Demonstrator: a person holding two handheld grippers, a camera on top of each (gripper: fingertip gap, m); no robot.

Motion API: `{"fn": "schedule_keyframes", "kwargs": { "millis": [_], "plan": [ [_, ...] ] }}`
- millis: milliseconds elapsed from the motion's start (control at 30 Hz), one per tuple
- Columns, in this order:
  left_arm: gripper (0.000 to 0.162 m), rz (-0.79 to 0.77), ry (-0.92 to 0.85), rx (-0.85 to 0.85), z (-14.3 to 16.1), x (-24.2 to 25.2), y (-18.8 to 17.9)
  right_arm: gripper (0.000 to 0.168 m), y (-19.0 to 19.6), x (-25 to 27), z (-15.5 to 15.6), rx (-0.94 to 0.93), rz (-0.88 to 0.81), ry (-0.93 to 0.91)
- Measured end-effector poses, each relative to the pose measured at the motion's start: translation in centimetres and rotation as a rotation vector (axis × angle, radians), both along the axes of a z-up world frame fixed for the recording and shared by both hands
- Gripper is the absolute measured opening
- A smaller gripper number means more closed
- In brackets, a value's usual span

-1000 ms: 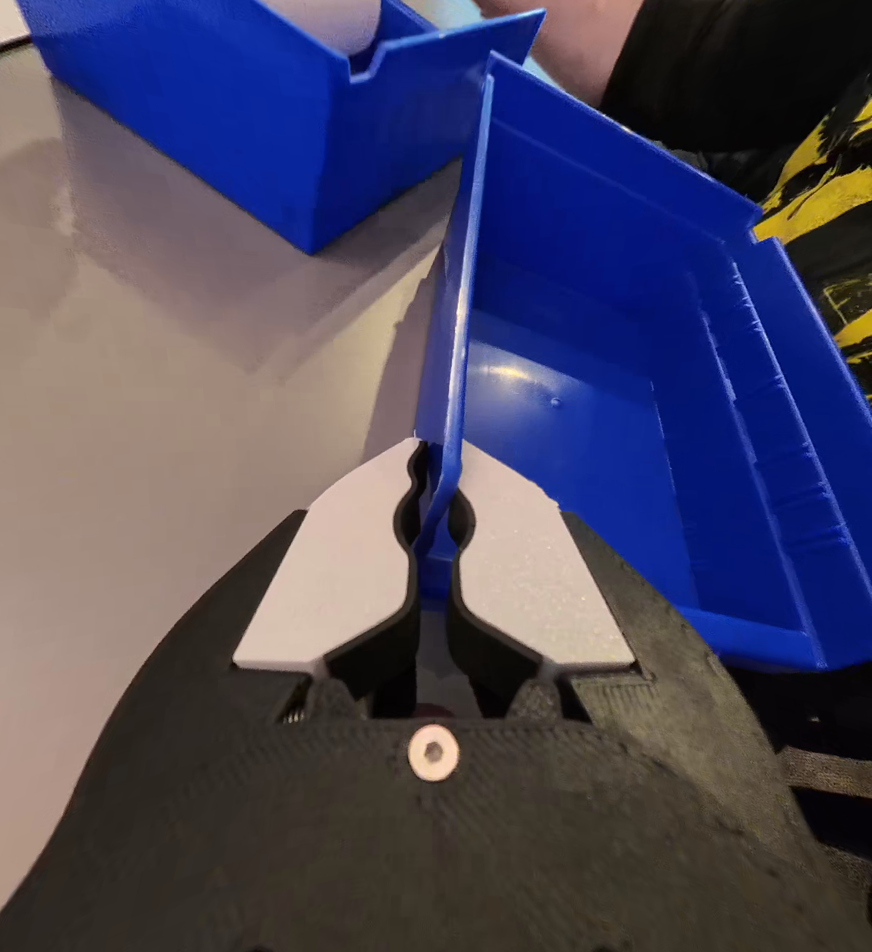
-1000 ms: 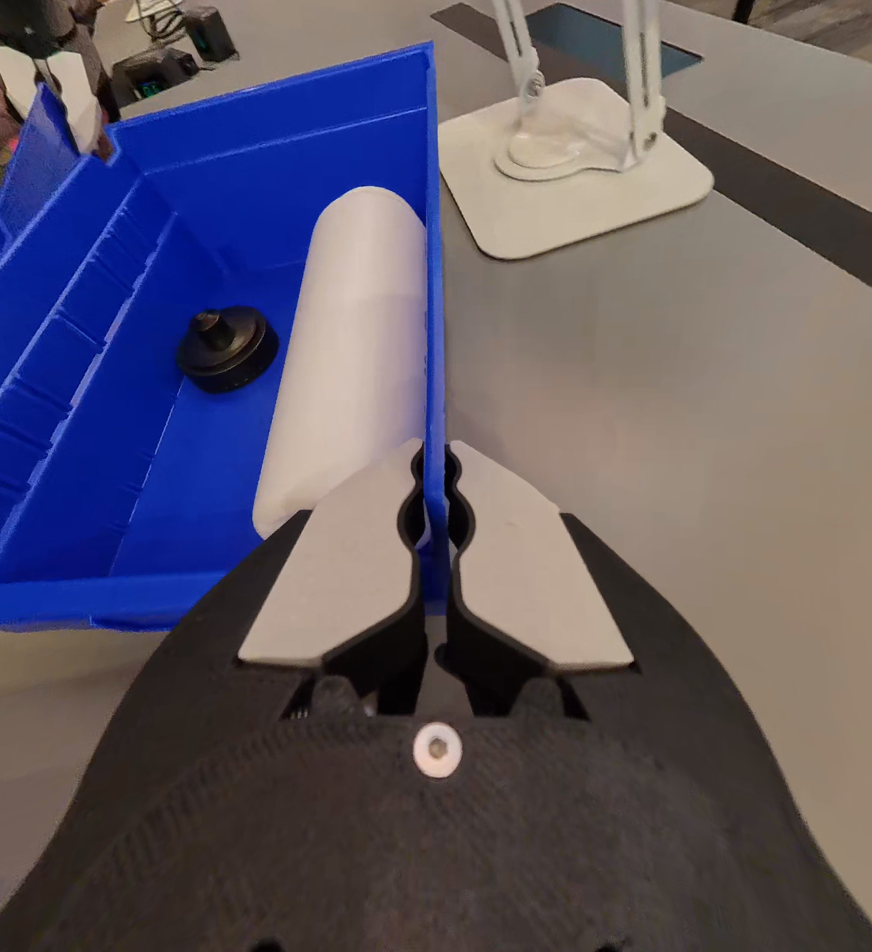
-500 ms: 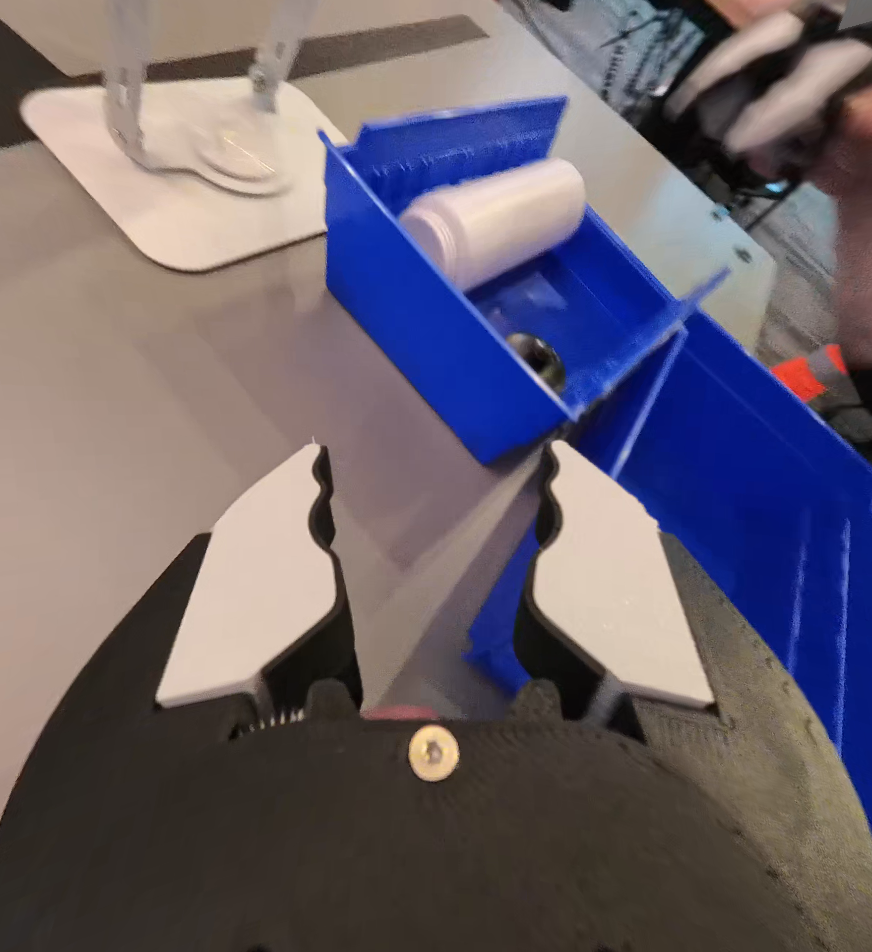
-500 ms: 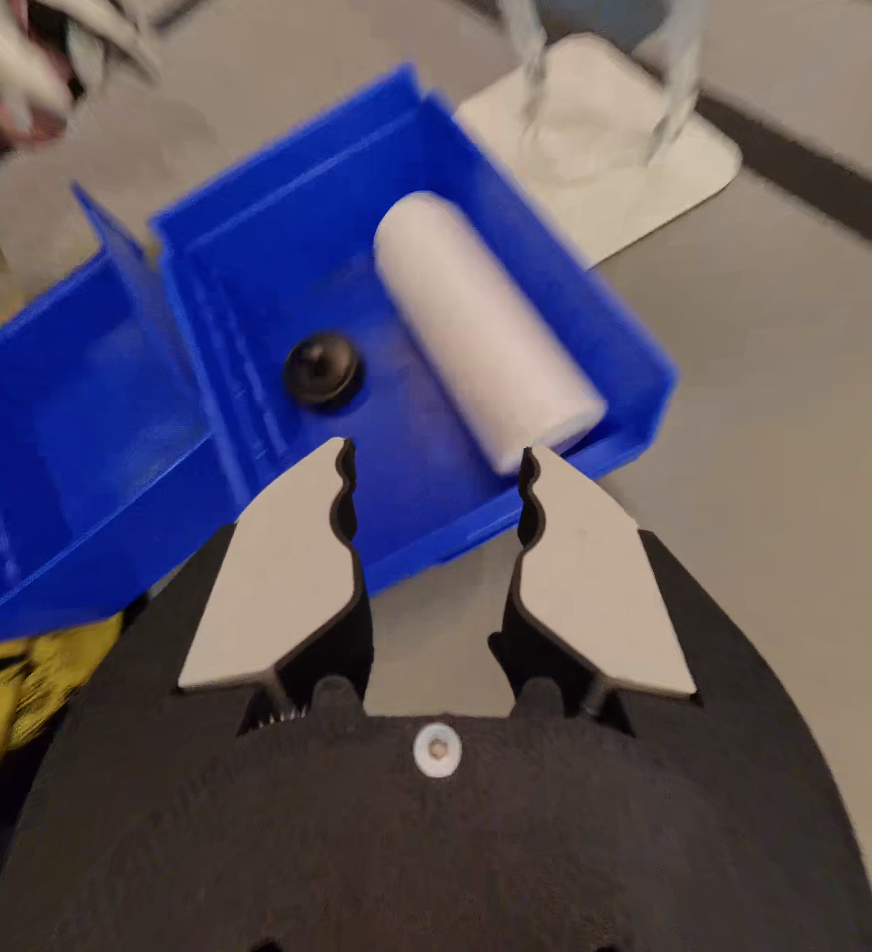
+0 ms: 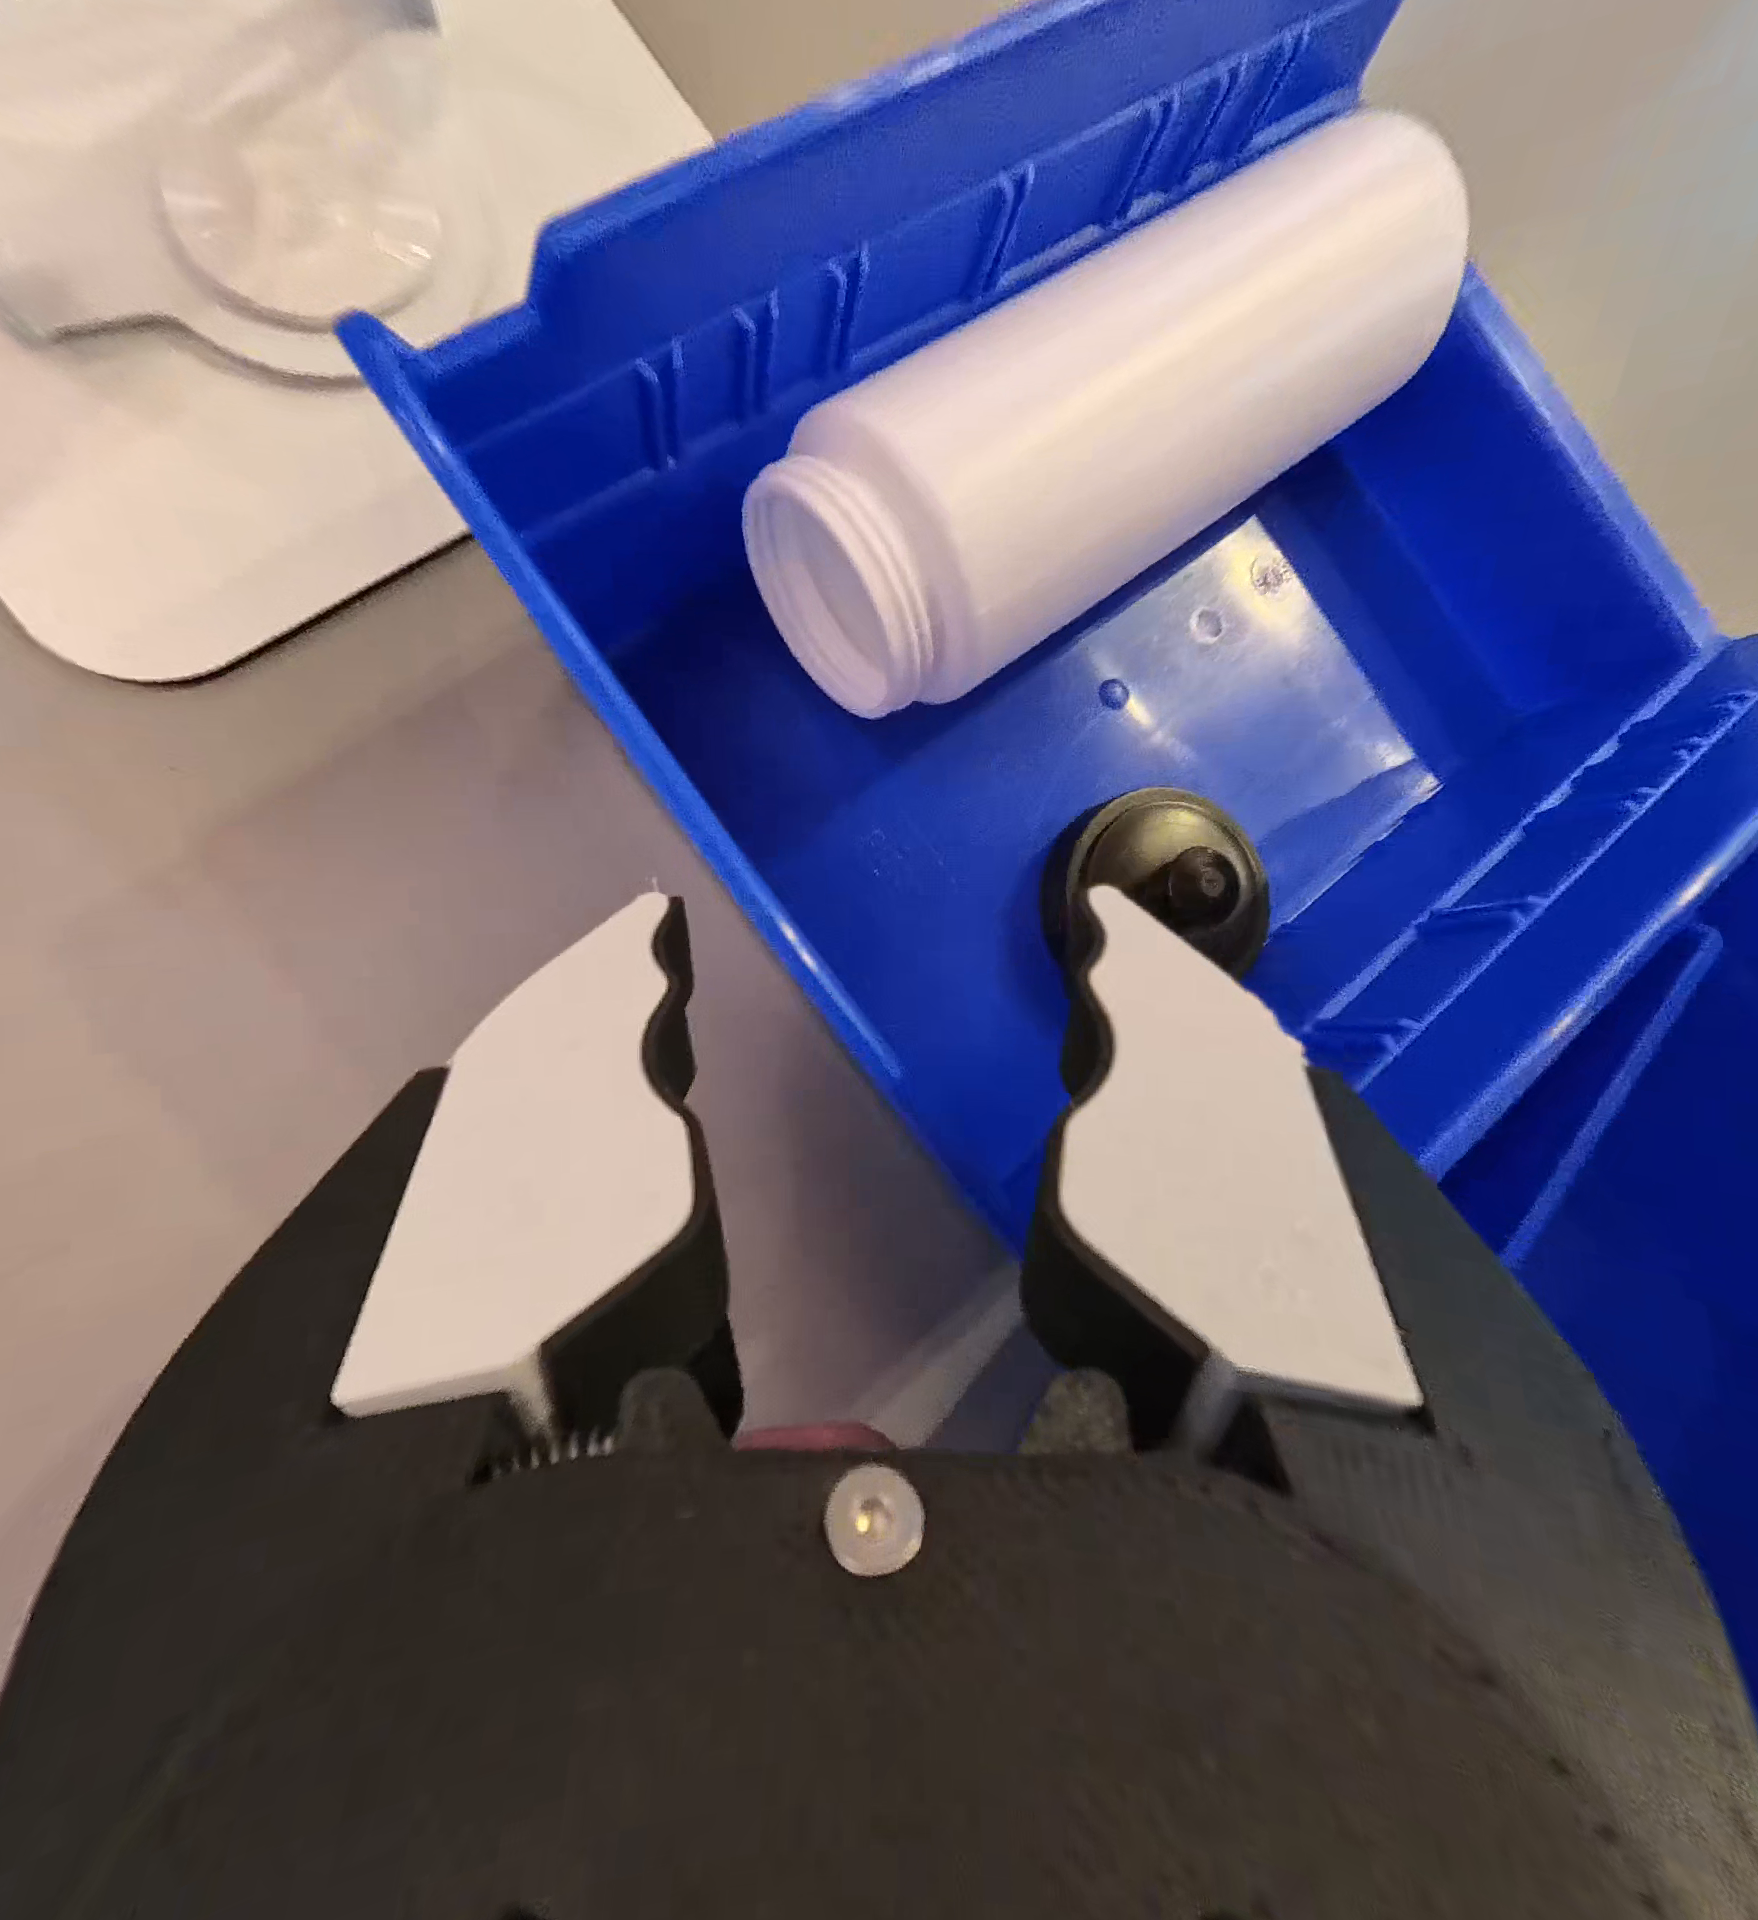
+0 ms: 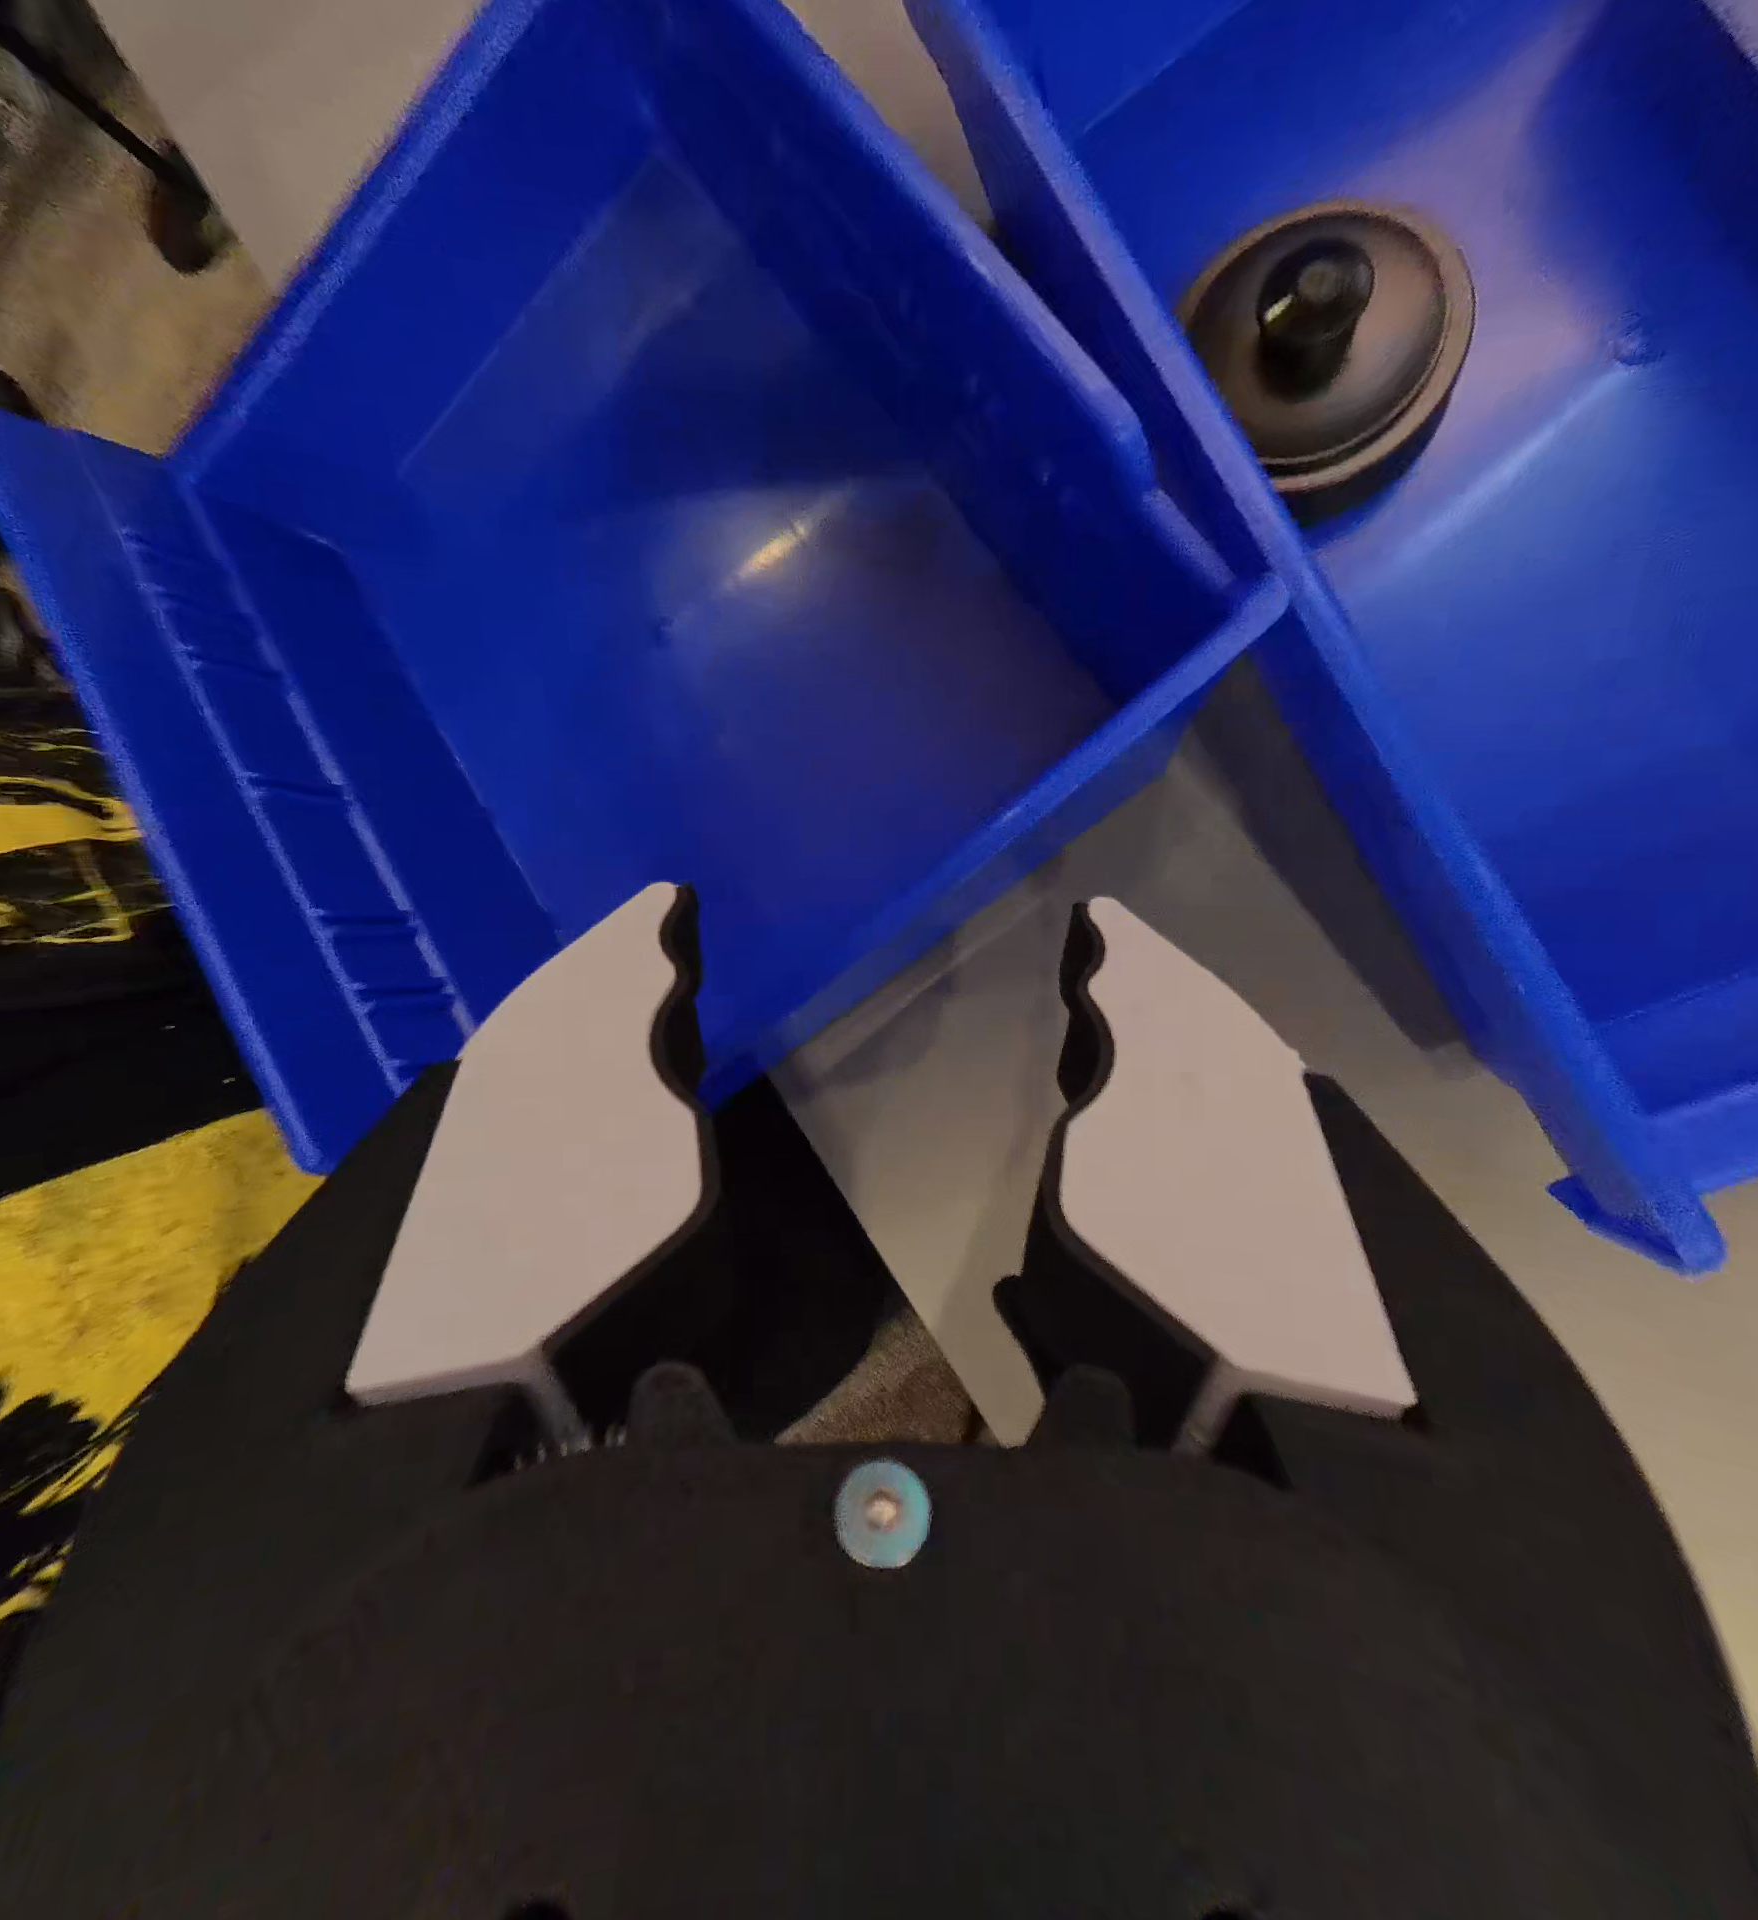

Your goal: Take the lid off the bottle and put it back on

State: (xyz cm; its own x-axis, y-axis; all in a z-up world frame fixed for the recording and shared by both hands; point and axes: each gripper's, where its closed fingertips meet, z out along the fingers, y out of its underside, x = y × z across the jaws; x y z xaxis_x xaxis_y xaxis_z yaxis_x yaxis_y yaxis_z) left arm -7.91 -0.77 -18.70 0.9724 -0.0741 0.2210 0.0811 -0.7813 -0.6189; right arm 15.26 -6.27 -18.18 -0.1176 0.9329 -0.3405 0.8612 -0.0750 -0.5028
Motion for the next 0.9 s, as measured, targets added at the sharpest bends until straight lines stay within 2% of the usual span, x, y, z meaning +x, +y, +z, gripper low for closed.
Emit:
{"fn": "schedule_keyframes", "kwargs": {
  "millis": [67, 100, 133, 300, 433, 533, 733, 833, 900],
  "plan": [
    [0.057, -0.008, -0.037, -0.015, -0.3, 0.4, 0.1, 0.055, -1.0, 0.0, -1.0, 0.006, 0.05, -0.045],
    [0.056, -0.004, -0.022, -0.018, -0.3, 0.3, 0.2, 0.045, -1.3, 0.1, -1.6, 0.021, 0.077, -0.071],
    [0.055, -0.004, -0.002, -0.027, -0.4, 0.1, 0.2, 0.042, -1.2, 0.1, -2.1, 0.051, 0.087, -0.089],
    [0.041, 0.018, 0.128, -0.075, -1.2, -2.5, -0.5, 0.035, -0.7, 0.7, -2.0, 0.09, 0.12, -0.117],
    [0.034, 0.069, 0.151, -0.101, -1.5, -5.4, -1.9, 0.027, 0.7, 2.1, -2.0, 0.113, 0.115, -0.146],
    [0.032, 0.115, 0.209, -0.12, -1.6, -8.3, -3.3, 0.021, 2.6, 3.2, -2.0, 0.128, 0.091, -0.155],
    [0.008, 0.215, 0.253, -0.174, -1.9, -16.2, -7.6, 0.015, 9.0, 5.7, -2.0, 0.208, 0.04, -0.224],
    [0.007, 0.188, 0.21, -0.202, -1.9, -19.1, -9.6, 0.013, 12.8, 6.7, -2.1, 0.275, 0.078, -0.274],
    [0.008, 0.147, 0.245, -0.232, -2.0, -21.2, -10.7, 0.012, 15.7, 7.0, -2.2, 0.304, 0.094, -0.321]
  ]
}}
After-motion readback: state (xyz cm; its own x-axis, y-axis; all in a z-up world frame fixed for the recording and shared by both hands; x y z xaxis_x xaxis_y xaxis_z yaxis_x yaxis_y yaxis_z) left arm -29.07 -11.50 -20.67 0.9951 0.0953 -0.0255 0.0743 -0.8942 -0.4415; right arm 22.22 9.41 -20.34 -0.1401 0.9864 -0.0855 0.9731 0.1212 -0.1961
